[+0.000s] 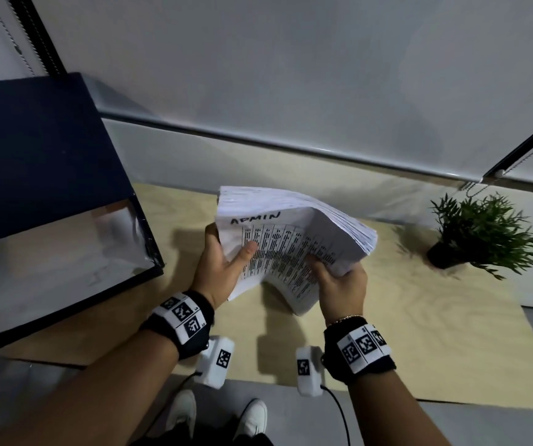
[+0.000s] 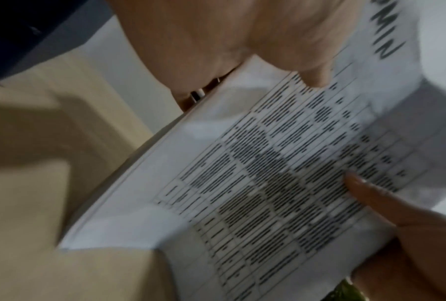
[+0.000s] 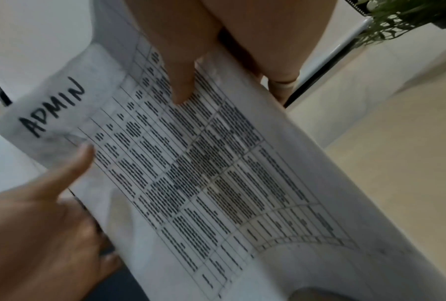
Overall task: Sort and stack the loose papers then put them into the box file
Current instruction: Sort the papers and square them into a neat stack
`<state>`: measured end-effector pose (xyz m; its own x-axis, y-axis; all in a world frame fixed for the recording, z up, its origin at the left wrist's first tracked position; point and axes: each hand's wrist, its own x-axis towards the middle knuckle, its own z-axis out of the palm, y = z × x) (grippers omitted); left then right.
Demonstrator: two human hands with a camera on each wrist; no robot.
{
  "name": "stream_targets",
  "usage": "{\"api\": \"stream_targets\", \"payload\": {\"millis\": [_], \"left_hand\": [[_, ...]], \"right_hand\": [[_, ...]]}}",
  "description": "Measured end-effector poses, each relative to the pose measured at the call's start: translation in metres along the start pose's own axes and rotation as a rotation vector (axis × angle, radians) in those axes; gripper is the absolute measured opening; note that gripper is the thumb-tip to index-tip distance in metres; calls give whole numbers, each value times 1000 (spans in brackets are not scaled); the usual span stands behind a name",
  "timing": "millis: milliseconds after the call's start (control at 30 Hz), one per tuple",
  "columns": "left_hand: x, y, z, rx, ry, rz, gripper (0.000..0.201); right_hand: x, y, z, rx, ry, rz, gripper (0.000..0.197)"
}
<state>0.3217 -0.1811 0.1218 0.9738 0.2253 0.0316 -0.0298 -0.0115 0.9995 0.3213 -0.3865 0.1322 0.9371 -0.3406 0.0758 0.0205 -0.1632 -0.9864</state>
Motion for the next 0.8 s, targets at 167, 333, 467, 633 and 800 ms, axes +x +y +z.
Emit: {"api": "stream_targets", "payload": {"millis": [167, 333, 467, 633, 800], "left_hand": [[8, 47, 10, -192, 103, 176, 59], [26, 70, 21, -219, 235, 299, 14], [30, 65, 16, -262, 143, 294, 37], [30, 54, 11, -236, 11, 233, 52], [24, 31, 9, -107, 27, 183, 40]], "right_hand": [[9, -44, 2, 267, 73, -171, 51], [17, -66, 2, 238, 136, -285, 20], [18, -57, -2, 231, 39, -219, 49], [20, -50, -5, 191, 3, -205, 30], [9, -30, -1, 150, -14, -141, 31]]}}
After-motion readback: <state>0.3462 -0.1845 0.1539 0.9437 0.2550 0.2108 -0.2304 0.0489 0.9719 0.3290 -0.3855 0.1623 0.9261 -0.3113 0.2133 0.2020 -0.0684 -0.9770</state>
